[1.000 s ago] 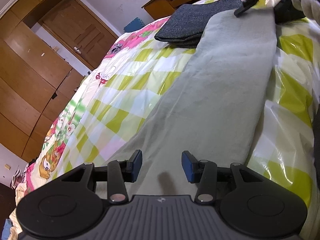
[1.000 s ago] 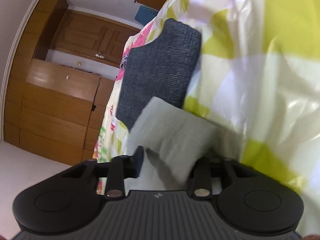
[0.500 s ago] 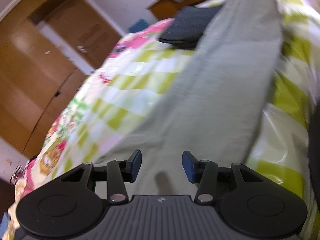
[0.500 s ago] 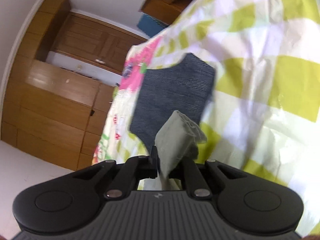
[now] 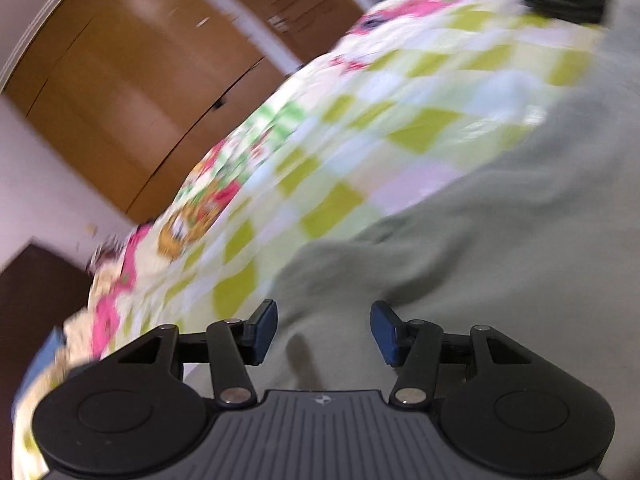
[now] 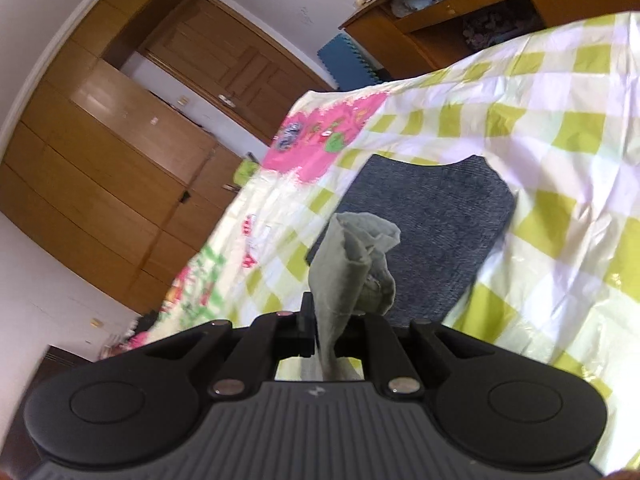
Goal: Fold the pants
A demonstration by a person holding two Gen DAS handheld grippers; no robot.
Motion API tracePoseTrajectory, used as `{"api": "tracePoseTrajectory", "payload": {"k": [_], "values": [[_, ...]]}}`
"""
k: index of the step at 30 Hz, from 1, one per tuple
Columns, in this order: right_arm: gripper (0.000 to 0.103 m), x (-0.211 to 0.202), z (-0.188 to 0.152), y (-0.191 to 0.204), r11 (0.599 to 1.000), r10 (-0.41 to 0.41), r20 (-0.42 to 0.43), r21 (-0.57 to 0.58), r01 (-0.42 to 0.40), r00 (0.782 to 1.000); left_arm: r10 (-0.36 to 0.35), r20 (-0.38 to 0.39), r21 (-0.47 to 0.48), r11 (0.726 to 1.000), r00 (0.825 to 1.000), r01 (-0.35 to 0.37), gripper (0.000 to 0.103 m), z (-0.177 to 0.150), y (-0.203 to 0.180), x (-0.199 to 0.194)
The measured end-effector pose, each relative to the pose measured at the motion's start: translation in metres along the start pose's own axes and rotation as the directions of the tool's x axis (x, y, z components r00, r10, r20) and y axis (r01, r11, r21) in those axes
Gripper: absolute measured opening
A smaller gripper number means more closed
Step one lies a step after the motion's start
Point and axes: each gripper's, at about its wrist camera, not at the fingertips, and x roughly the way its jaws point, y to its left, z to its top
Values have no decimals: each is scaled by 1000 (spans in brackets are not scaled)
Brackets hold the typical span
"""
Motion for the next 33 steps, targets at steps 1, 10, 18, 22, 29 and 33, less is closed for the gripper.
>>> {"api": "tracePoseTrajectory", "payload": {"k": [1,10,18,22,29,33], "values": [[7,-2,-2,-2,1000,-8,-5,6,8,1000,23,-12,-25,999,1000,-23,65,-4,6,0],[7,9,-41,98,968,183,-133,-147,-202,974,-41,14,-148,988,999,43,66,-40,25,-61],[7,88,-179,254,839,237,-439,-357,-410,867,-66,-7,-276,959,998,62,67,-91,71,-99],[7,135,-286,313,700,108,-540,-555,-449,835,-70,-79,-385,922,994,34,69,-125,97,-98],[8,143,-426,354,310,-73,-565,-796,-520,822,-89,-96,-492,870,991,30,73,-150,122,-99],[11,152,-450,355,253,-118,-572,-808,-532,812,-115,-77,-541,839,990,56,73,-158,130,-101]]}}
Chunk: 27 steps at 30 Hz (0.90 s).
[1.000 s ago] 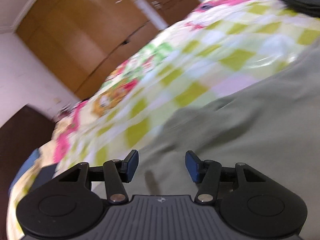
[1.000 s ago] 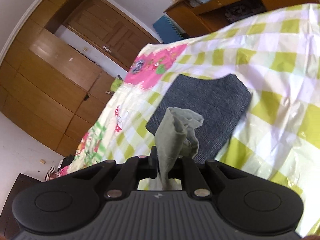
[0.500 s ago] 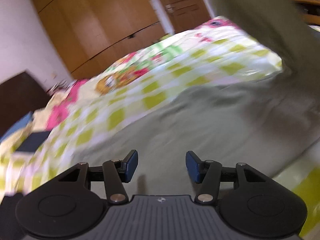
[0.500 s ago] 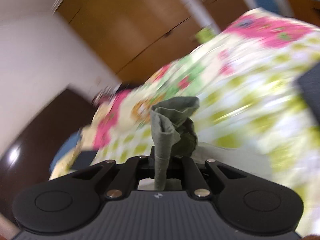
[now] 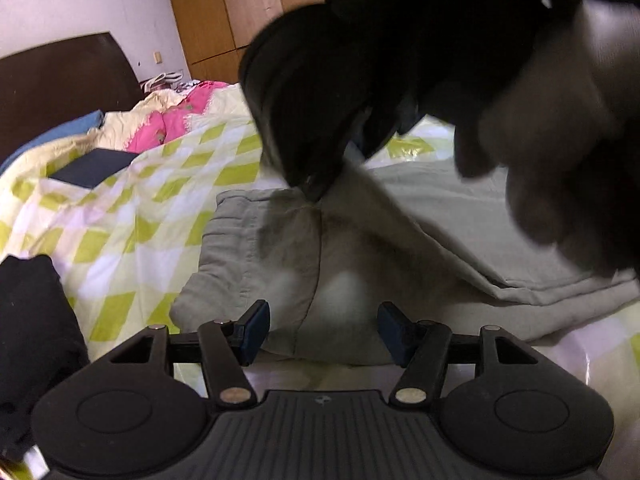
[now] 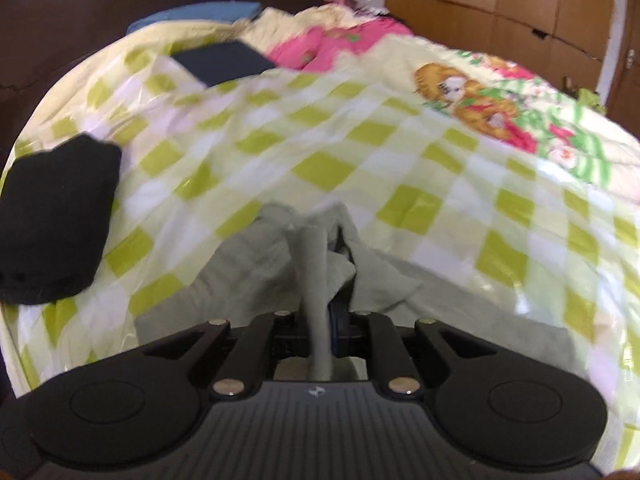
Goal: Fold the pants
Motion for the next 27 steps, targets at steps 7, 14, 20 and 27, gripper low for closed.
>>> {"api": "tracePoseTrajectory", "payload": {"k": [7,14,20,27], "values": [[21,3,1,7,999,39,-58,22,-38,998,-28,10,-55,998,1000,29,73,-1,12,-3],[54,-22,-6,13,988,154,-27,3,-154,988,-7,24,-123,992,1000,10,74,-9,36,-19],[54,-12,-8,21,990,129,-72,-45,-133,989,-6,20,-131,991,1000,9,74,-10,35,-20],[37,18,-7,40,989,35,-89,-139,-47,995,1,34,-107,994,999,3,74,-9,35,-22]]}}
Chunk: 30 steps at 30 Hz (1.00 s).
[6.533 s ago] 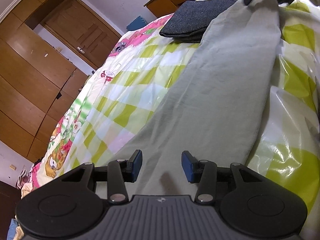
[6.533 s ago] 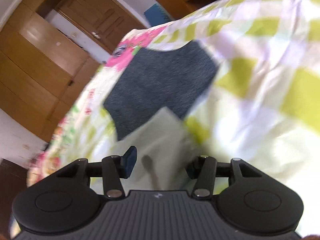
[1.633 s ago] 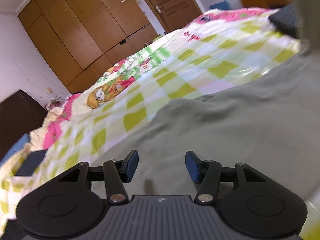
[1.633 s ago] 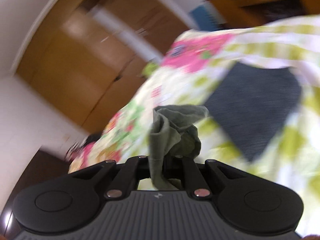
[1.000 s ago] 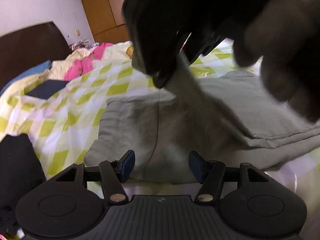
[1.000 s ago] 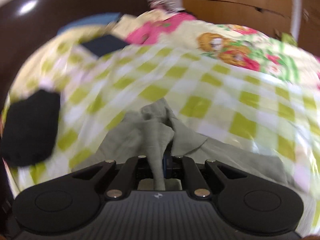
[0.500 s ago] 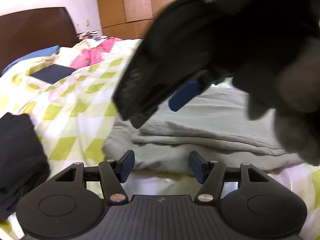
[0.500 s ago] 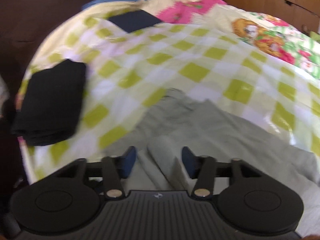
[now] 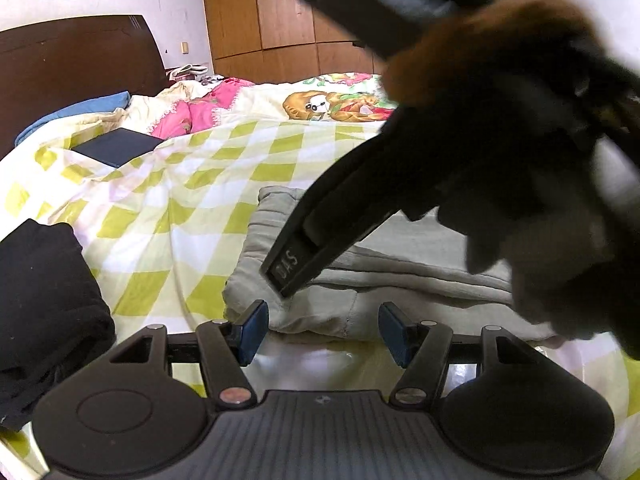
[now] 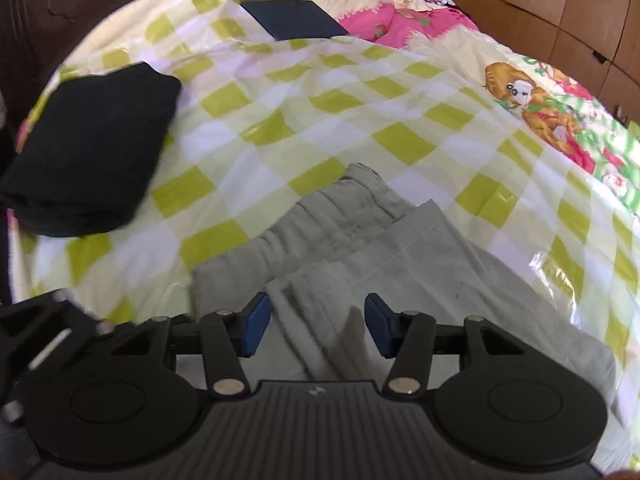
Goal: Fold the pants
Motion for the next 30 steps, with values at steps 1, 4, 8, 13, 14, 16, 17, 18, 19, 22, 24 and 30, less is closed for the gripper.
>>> {"api": "tracePoseTrajectory", "payload": {"k": [1,4,8,13,14,16,17,18,19,22,24,30], "values": [[11,3,1,-4,999,14,-13,31,-14,1000,-2,-2,-1,1000,1000,2,74,0,1,0],[7,-3,1,-6,997,42,-6,60,-41,999,-9,-3,-9,1000,1000,9,74,-1,2,0],[7,-17,5,6,996,81,47,26,-82,996,-14,2,-17,1000,1000,14,74,-2,4,0],[17,2,7,6,999,53,-26,5,-53,998,-16,-19,-51,999,1000,15,75,-1,12,5],[27,2,5,8,998,59,-34,-10,-60,998,-15,-18,-48,999,1000,14,75,-2,12,4],[47,0,1,13,995,86,-46,-41,-88,995,-13,-9,-34,999,1000,13,75,-3,11,0],[51,0,-1,18,994,83,-45,-71,-86,996,-13,-5,-25,1000,1000,12,75,-3,10,-1],[51,1,-2,22,992,58,-43,-108,-63,997,-11,0,-17,1000,1000,11,75,-4,8,-3],[51,3,-3,26,990,18,-38,-140,-23,999,-6,0,-8,1000,1000,6,75,-4,7,-4],[33,11,-4,22,990,-52,-29,-133,48,998,-8,3,0,1000,1000,8,75,-4,6,-5],[10,10,-2,11,996,-49,-33,-73,47,998,-9,5,4,1000,1000,9,75,-4,6,-5],[7,-36,15,-4,1000,-17,115,19,15,993,-17,7,-15,1000,1000,17,75,-4,9,-4]]}}
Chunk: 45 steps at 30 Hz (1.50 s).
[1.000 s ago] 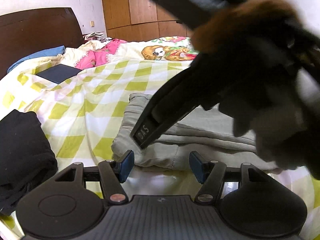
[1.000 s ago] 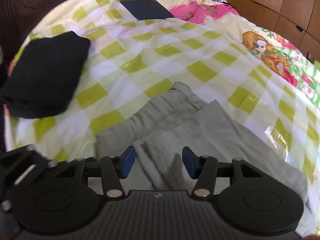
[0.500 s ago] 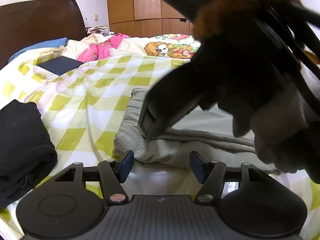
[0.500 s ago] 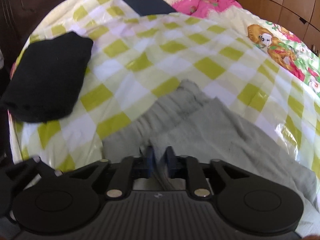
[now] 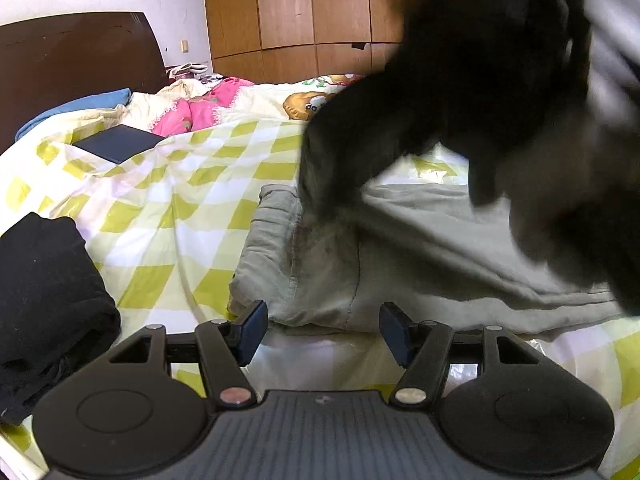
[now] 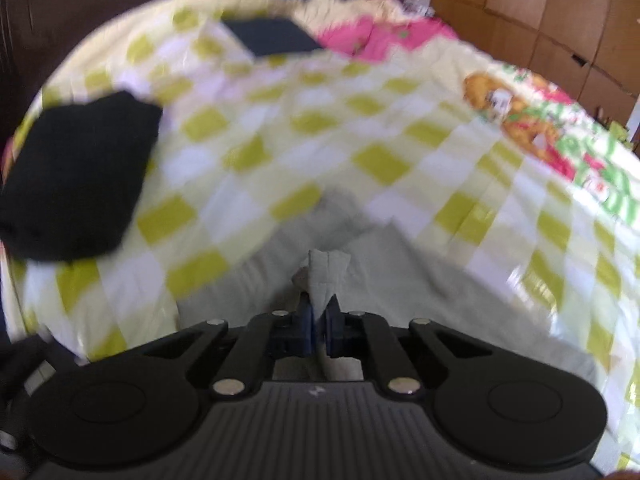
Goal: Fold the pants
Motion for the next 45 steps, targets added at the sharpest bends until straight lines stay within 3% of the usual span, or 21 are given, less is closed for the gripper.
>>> {"api": "tracePoseTrajectory", "payload": {"k": [3,5,7,9,12,14,17,19,21,23,27,29,31,33,36,38,41,42,44,45], "values": [[7,-10,8,13,997,48,67,-67,-43,997,2,7,5,1000,1000,-2,75,0,0,-2],[9,6,5,23,991,79,21,-110,-76,997,3,8,18,1000,1000,-3,75,-1,-1,-4],[14,30,-5,31,982,132,-83,-124,-142,988,7,7,32,999,1000,-7,75,-2,-2,-5],[17,38,-14,34,981,146,-117,-113,-160,982,16,6,48,999,1000,-16,75,-3,-2,-9],[25,21,-18,18,983,180,-69,-7,-181,981,30,5,75,997,1000,-30,75,-4,-4,-12],[38,-2,-20,0,986,158,-18,62,-156,987,42,15,100,994,999,-43,75,-3,-7,-14],[42,-43,-39,-40,978,84,34,189,-89,996,62,59,174,982,996,-71,75,1,-18,-19],[42,-68,-61,-73,960,-19,43,281,6,999,63,96,212,974,993,-82,75,6,-26,-22],[45,-90,-91,-114,911,-149,15,390,132,989,50,132,225,971,990,-79,75,15,-32,-23],[47,-101,-121,-150,843,-218,-44,495,211,975,27,160,242,968,987,-65,82,25,-40,-16],[48,-100,-171,-204,706,-194,-77,681,193,978,17,151,304,951,988,-63,82,41,-58,21],[47,-90,-190,-222,639,-111,-45,762,105,993,24,115,334,941,993,-61,82,44,-69,40],[48,-81,-203,-229,606,-70,-29,792,66,997,34,90,359,931,995,-64,82,43,-78,52],[48,-78,-213,-235,570,25,55,820,-60,998,25,70,373,927,997,-49,82,39,-84,56],[48,-81,-231,-248,476,166,189,844,-247,968,40,31,406,912,999,-49,82,36,-92,68],[48,-84,-247,-259,438,178,232,852,-288,956,52,22,433,900,998,-57,82,33,-97,72],[43,-67,-265,-268,290,228,326,877,-384,917,68,4,447,892,998,-63,82,30,-101,75],[40,-63,-264,-267,273,242,345,873,-405,907,76,-6,446,893,997,-65,82,31,-103,77],[8,-59,-254,-261,298,268,333,864,-407,904,90,-13,450,890,996,-75,82,33,-107,79],[8,-61,-251,-261,302,270,340,858,-415,901,98,-16,455,887,995,-80,82,35,-109,80]]}}
